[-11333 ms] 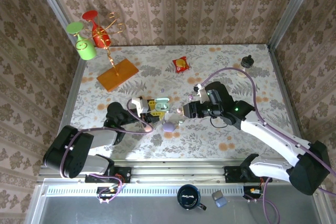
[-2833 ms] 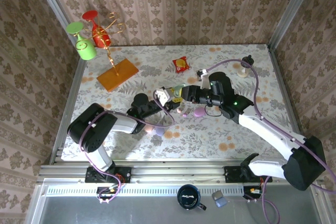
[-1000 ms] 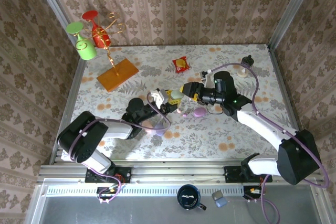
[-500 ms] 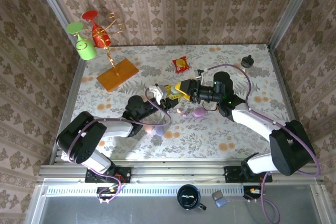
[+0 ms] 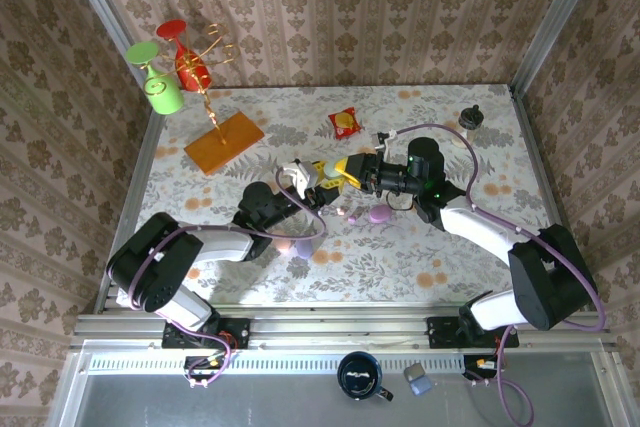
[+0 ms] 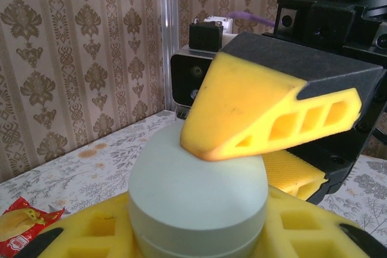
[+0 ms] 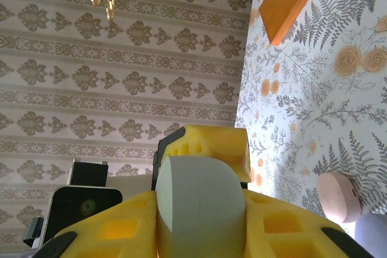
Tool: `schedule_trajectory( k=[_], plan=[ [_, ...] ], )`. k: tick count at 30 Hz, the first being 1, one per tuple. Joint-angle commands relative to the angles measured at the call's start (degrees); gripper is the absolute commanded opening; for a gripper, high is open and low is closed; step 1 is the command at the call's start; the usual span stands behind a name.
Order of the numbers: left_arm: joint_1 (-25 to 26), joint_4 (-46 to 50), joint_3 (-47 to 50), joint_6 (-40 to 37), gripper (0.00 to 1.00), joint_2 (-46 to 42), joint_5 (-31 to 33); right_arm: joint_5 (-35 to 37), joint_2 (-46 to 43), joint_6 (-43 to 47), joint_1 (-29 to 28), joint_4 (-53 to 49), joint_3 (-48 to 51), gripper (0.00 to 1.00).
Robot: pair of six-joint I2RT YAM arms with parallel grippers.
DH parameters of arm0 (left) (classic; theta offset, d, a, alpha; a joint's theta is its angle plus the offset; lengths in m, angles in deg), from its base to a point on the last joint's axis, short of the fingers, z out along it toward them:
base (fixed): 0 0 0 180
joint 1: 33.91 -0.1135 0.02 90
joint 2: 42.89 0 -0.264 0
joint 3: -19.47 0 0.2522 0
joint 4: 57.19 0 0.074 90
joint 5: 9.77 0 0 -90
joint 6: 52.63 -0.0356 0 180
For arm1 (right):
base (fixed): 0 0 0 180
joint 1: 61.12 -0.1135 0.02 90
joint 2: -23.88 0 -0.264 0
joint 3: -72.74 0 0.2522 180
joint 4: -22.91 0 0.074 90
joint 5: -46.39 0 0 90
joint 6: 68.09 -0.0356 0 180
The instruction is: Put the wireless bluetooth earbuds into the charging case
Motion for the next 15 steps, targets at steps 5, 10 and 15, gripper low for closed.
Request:
schedule_trajectory(
  k=[5,10,15],
  plan=[
    [0.1,-0.4,2.3,-3.7,0.72,-2.3,0.1,3.2,0.0,1.8,1.1,-1.6,1.1,0.18],
    [-0.1,6.8,4.4,-6.4,0.87,-6.1,2.5,9.9,0.6,7.5,3.7,-9.4,1.8,0.20],
    [0.1,16.0,7.1,-7.3,0.93,-12.4,7.2,16.3,4.6,16.1,5.2,-16.9,-0.8,0.20]
  ],
)
